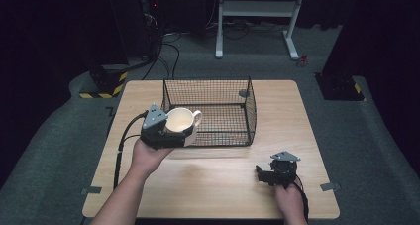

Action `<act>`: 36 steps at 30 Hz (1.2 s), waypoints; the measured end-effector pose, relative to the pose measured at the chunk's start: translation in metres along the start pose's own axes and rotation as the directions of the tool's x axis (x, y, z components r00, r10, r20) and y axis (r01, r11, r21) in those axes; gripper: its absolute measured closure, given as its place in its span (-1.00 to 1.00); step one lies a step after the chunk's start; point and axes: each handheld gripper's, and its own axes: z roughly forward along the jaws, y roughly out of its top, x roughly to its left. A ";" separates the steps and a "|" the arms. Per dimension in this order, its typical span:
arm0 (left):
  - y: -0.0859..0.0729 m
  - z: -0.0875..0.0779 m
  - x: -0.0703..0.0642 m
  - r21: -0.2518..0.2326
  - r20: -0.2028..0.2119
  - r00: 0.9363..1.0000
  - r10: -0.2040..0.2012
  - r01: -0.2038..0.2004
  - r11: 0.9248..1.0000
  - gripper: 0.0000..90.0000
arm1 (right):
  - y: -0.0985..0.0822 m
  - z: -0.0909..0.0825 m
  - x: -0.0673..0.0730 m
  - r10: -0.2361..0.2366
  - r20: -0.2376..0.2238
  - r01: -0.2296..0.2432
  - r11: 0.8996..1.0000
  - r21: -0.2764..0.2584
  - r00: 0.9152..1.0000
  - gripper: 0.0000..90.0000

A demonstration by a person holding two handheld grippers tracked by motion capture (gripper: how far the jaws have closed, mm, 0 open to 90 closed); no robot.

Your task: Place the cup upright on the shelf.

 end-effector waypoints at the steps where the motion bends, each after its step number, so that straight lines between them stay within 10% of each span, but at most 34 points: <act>1: 0.001 0.001 0.000 0.000 0.001 1.000 0.000 0.000 1.000 -0.76 | 0.000 0.000 0.000 0.000 0.000 0.000 1.000 0.000 1.000 -0.83; 36: 0.029 0.060 0.006 0.063 -0.027 1.000 0.001 0.000 0.998 -0.76 | 0.000 0.000 0.000 0.001 0.000 -0.001 1.000 -0.001 1.000 -0.83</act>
